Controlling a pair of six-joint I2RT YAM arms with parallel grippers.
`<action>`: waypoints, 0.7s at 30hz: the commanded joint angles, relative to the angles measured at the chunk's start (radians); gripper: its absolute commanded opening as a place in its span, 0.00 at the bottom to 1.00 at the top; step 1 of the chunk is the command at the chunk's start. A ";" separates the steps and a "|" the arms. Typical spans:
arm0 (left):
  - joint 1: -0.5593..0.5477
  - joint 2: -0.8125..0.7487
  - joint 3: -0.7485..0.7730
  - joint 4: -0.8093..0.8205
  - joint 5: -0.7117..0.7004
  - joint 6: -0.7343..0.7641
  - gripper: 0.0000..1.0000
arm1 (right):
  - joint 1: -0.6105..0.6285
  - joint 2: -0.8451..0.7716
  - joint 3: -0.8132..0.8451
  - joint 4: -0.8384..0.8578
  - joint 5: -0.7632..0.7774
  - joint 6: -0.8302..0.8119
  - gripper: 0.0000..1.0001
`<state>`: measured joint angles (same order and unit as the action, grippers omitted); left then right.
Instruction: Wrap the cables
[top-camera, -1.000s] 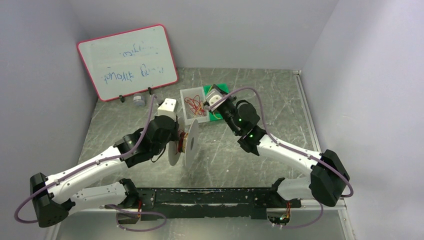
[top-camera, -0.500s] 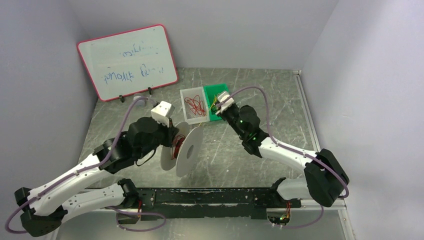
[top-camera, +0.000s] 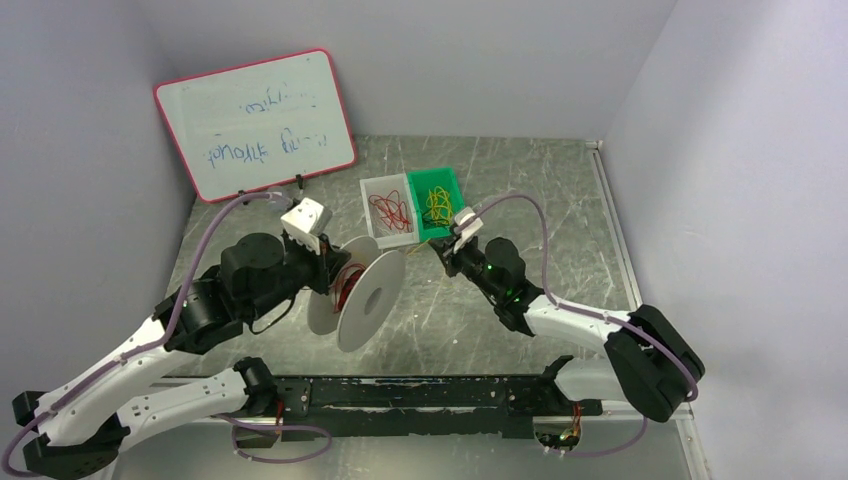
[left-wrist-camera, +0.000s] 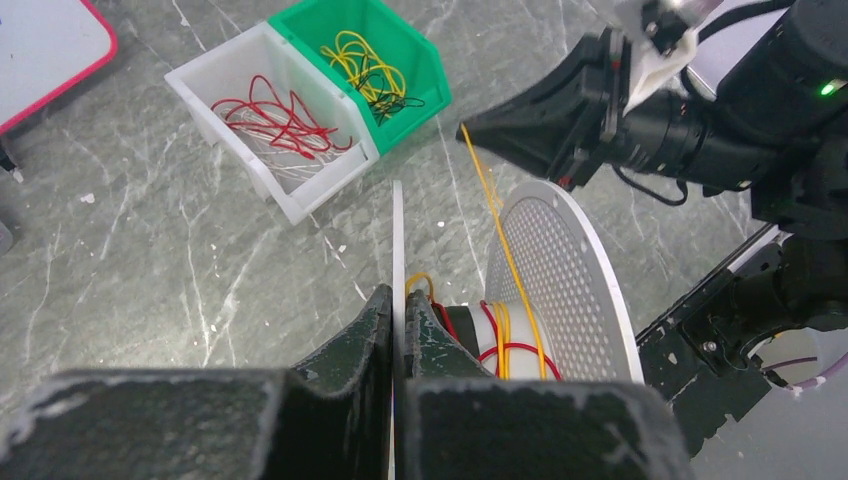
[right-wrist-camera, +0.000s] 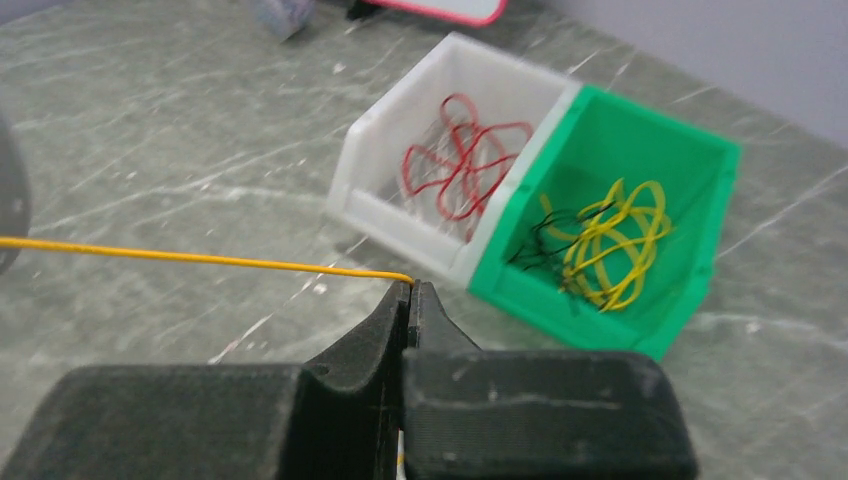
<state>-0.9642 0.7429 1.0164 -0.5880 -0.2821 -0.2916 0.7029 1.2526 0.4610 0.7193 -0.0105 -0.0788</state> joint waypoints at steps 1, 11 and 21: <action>-0.007 -0.025 0.058 0.106 0.048 -0.019 0.07 | -0.023 0.029 -0.064 0.035 -0.107 0.112 0.00; -0.007 0.056 0.097 0.247 -0.101 -0.058 0.07 | 0.025 0.077 -0.237 0.259 -0.354 0.301 0.00; -0.007 0.217 0.114 0.367 -0.287 -0.118 0.07 | 0.244 0.289 -0.312 0.593 -0.299 0.452 0.00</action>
<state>-0.9661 0.9321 1.0630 -0.4015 -0.4416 -0.3546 0.8928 1.4567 0.1734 1.1305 -0.3225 0.2802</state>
